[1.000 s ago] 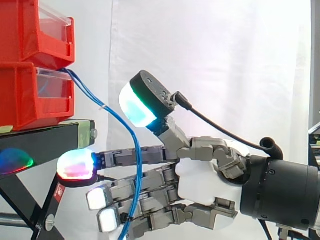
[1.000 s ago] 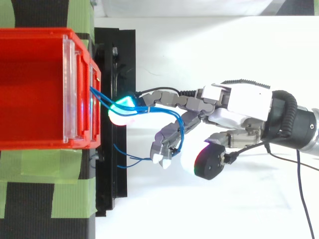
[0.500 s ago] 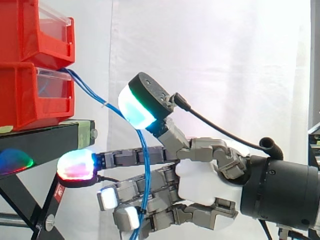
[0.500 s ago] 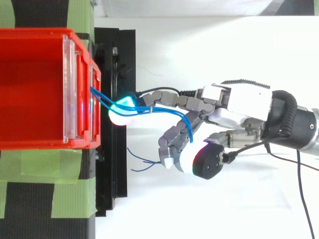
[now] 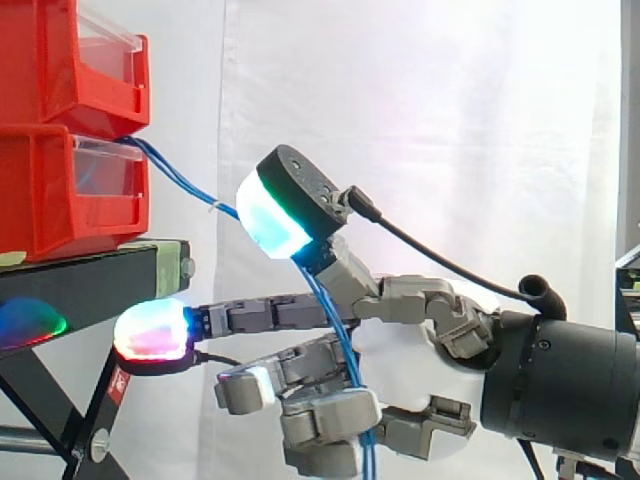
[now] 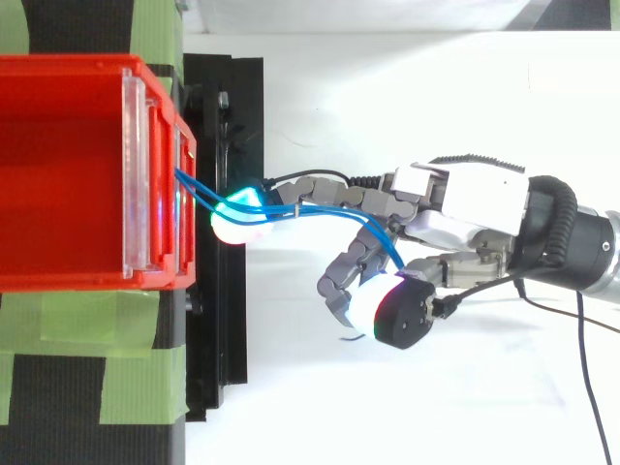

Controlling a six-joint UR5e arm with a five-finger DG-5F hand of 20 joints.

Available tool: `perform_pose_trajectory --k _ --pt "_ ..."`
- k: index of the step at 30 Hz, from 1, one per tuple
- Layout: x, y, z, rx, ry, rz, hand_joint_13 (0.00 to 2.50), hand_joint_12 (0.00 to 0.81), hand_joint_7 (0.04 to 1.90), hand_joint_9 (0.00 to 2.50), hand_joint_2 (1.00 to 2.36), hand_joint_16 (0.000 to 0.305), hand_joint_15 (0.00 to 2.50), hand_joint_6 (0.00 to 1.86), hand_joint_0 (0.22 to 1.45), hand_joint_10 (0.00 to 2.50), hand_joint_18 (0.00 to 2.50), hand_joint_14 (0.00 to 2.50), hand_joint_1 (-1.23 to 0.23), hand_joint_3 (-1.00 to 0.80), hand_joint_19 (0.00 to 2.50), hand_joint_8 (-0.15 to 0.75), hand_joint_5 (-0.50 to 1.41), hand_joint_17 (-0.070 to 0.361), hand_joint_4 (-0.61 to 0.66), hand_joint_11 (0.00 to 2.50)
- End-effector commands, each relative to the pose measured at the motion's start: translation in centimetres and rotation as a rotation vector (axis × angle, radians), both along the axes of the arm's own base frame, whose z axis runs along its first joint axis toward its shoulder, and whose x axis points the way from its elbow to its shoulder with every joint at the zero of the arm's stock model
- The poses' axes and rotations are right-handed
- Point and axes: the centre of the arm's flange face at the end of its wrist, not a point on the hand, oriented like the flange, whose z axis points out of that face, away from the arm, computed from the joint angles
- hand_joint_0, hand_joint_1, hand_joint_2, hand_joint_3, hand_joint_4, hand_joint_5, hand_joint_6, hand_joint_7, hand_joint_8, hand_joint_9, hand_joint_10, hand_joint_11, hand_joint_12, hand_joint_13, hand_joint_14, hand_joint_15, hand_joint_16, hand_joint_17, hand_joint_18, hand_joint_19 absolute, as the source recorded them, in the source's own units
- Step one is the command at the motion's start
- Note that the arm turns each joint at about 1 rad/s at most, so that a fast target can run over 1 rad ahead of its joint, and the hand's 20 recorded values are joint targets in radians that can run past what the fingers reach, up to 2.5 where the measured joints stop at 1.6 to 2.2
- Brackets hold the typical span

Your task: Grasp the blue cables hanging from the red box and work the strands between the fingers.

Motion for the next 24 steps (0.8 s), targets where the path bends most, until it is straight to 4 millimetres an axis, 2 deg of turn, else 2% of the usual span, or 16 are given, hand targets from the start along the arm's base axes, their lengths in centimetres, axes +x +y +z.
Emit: perform_pose_trajectory --k 1,3,6,10,13,15,16,17,18,19,21,22,24 --pt "0.00 0.00 0.02 0.000 0.000 0.000 1.32 0.452 0.68 1.12 1.00 0.064 1.54 0.01 0.68 0.01 1.42 0.61 -0.54 -1.00 1.53 0.421 -0.18 0.144 0.28 1.58" --pt "0.00 0.08 0.02 0.000 0.000 0.000 1.25 0.449 0.68 1.14 1.00 0.063 1.44 0.01 0.68 0.01 1.47 1.02 -0.54 -1.00 1.64 0.407 -0.18 0.142 0.28 1.72" --pt "0.00 0.00 0.02 0.000 0.000 0.000 1.21 0.459 0.68 1.17 1.00 0.064 1.37 0.01 0.68 0.05 1.45 1.33 -0.54 -1.00 1.64 0.406 -0.17 0.144 0.28 1.84" --pt "0.00 0.00 0.02 0.000 0.000 0.000 1.20 0.456 0.68 1.15 1.00 0.063 1.35 0.01 0.68 0.19 1.43 1.45 -0.54 -1.00 1.60 0.402 -0.17 0.142 0.28 1.86" --pt "0.00 0.00 0.02 0.000 0.000 0.000 1.17 0.464 0.68 1.13 1.00 0.064 1.34 0.01 0.68 0.40 1.39 1.64 -0.54 -1.00 1.51 0.394 -0.17 0.145 0.28 1.87" --pt "0.00 0.00 0.02 0.000 0.000 0.000 1.12 0.464 0.68 1.09 1.00 0.065 1.32 0.01 0.67 0.74 1.35 1.90 -0.54 -1.00 1.40 0.393 -0.17 0.146 0.28 1.85" --pt "0.00 0.08 0.02 0.000 0.000 0.000 1.11 0.466 0.68 1.09 1.00 0.064 1.30 0.01 0.67 0.78 1.34 1.97 -0.54 -1.00 1.38 0.391 -0.17 0.145 0.28 1.88" --pt "-0.01 0.00 0.00 0.000 0.001 0.000 1.09 0.465 0.68 1.07 1.00 0.065 1.28 0.01 0.67 1.03 1.33 2.08 -0.54 -1.00 1.35 0.389 -0.17 0.146 0.28 1.83" --pt "-0.02 -0.02 -0.09 0.000 0.003 -0.001 1.07 0.470 0.68 1.05 1.00 0.064 1.28 0.01 0.67 1.15 1.32 2.19 -0.54 -1.00 1.28 0.390 -0.17 0.143 0.28 1.85" --pt "-0.01 -0.01 0.00 0.000 0.001 -0.001 1.07 0.465 0.68 1.05 1.00 0.064 1.27 0.01 0.67 1.22 1.31 2.21 -0.54 -1.00 1.27 0.392 -0.16 0.144 0.28 1.83" --pt "-0.01 0.00 -0.09 -0.001 0.003 0.000 1.04 0.468 0.69 1.01 1.00 0.065 1.28 0.01 0.67 1.55 1.30 2.42 -0.54 -1.00 1.18 0.394 -0.16 0.147 0.29 1.88" --pt "-0.01 -0.01 0.00 0.000 0.001 -0.001 1.04 0.476 0.69 1.00 1.00 0.065 1.30 0.01 0.67 1.61 1.30 2.45 -0.54 -1.00 1.16 0.390 -0.16 0.146 0.29 1.87" --pt "-0.01 -0.01 0.00 0.000 0.001 -0.001 1.00 0.476 0.70 0.93 1.00 0.065 1.31 0.01 0.67 2.07 1.27 2.50 -0.54 -1.00 1.03 0.391 -0.15 0.147 0.29 1.92"
